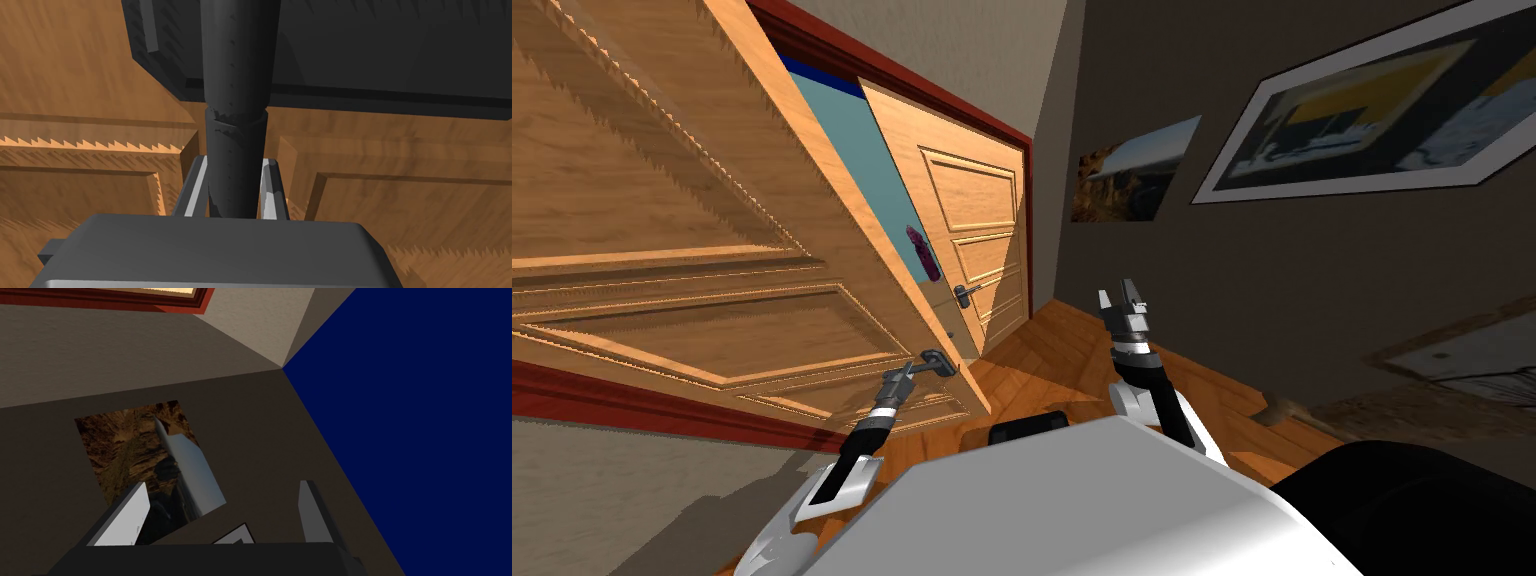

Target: Pull the door open

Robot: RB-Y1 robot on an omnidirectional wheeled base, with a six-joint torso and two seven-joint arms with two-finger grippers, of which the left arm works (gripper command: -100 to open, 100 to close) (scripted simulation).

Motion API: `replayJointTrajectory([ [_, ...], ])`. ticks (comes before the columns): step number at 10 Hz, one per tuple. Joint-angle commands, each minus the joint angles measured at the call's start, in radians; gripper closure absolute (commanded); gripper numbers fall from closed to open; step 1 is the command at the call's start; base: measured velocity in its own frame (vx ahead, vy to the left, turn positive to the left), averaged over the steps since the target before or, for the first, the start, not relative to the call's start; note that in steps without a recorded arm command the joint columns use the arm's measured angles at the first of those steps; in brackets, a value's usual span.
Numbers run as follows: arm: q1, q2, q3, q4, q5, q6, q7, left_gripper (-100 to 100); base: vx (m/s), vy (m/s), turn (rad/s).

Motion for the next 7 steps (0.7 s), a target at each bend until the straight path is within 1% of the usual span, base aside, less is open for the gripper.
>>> replayJointTrajectory([
  [1, 0.021, 0.010, -0.022, -0.011, -0.005, -0.028, 0.017, 100, -0.212, 0.088, -0.120],
  [2, 0.013, 0.011, -0.008, -0.006, -0.001, -0.011, 0.011, 100, -0.093, 0.044, -0.022],
  [3, 0.027, 0.022, -0.018, -0.002, -0.004, -0.033, 0.023, 100, -0.156, 0.036, -0.109],
  [5, 0.040, 0.035, -0.026, 0.001, -0.006, -0.060, 0.035, 100, -0.218, 0.068, -0.187],
  [7, 0.054, 0.050, -0.035, 0.005, -0.008, -0.091, 0.049, 100, -0.202, 0.060, -0.140],
])
